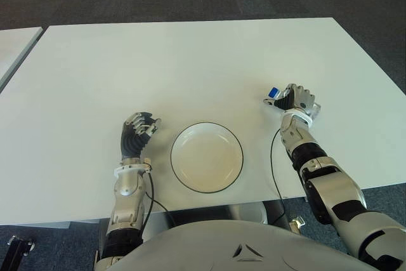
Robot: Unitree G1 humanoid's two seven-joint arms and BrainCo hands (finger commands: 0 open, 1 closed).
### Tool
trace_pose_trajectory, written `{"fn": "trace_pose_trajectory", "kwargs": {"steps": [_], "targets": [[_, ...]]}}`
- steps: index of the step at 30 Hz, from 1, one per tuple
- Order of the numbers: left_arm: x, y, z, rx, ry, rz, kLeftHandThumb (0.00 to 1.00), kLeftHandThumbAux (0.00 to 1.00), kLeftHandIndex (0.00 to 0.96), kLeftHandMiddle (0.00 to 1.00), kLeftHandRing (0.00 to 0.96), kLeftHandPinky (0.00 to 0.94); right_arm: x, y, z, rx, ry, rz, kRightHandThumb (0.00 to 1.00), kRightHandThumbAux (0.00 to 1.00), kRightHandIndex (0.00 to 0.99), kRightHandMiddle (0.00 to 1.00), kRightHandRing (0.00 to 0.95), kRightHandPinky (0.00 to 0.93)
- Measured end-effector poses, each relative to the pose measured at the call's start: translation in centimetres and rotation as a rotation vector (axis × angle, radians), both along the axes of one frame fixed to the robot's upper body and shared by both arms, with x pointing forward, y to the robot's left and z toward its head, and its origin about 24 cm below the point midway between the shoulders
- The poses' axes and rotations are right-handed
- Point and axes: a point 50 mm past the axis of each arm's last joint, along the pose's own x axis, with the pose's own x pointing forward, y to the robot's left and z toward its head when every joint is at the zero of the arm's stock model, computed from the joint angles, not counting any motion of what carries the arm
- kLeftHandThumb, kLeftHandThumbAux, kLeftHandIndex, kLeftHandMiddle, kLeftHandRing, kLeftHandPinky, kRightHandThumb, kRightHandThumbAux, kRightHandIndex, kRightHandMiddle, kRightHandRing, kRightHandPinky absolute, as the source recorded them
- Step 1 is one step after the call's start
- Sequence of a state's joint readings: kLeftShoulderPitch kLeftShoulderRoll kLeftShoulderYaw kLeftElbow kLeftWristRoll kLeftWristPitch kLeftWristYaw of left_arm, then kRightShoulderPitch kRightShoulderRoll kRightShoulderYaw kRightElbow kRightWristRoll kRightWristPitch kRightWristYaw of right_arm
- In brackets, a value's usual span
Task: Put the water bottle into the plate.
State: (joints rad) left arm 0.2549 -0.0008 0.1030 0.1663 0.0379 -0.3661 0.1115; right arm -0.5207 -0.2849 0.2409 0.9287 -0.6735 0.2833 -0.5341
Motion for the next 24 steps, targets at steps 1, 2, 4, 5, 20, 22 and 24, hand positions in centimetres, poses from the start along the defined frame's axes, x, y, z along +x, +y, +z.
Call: {"fn": "trace_pose_trajectory", "kwargs": {"steps": [1,2,4,5,20,22,24], "targets": [[0.0,0.0,0.0,0.000,0.000,0.000,0.706,0.709,0.432,0.534,0.525,0.507,0.0,0.0,0.0,0.002,-0.007,0.000,0.712,0.713,0.436,0.752,0.766,0.794],[0.0,0.0,0.0,0.000,0.000,0.000,0.706,0.709,0.432,0.533,0.525,0.506,-0.1,0.0,0.0,0.003,-0.017,0.002,0.712,0.713,0.436,0.752,0.766,0.794],[0.0,0.0,0.0,0.000,0.000,0.000,0.706,0.709,0.432,0.532,0.523,0.505,-0.1,0.0,0.0,0.004,-0.036,0.011,0.712,0.713,0.437,0.753,0.765,0.797],[0.0,0.0,0.0,0.000,0.000,0.000,0.706,0.709,0.432,0.532,0.522,0.505,-0.1,0.1,0.0,0.005,-0.044,0.017,0.712,0.713,0.437,0.753,0.765,0.798],[0.0,0.1,0.0,-0.009,0.006,0.006,0.706,0.708,0.432,0.530,0.519,0.504,-1.6,1.8,0.5,0.065,-0.274,0.115,0.716,0.713,0.441,0.784,0.785,0.820],[0.0,0.1,0.0,-0.010,0.005,0.007,0.707,0.708,0.432,0.528,0.519,0.504,-1.9,2.2,0.6,0.077,-0.310,0.122,0.717,0.713,0.441,0.790,0.790,0.822],[0.0,0.0,0.1,-0.010,0.004,0.006,0.707,0.708,0.432,0.526,0.521,0.504,-2.2,2.6,0.7,0.093,-0.345,0.132,0.718,0.713,0.441,0.795,0.795,0.827]]}}
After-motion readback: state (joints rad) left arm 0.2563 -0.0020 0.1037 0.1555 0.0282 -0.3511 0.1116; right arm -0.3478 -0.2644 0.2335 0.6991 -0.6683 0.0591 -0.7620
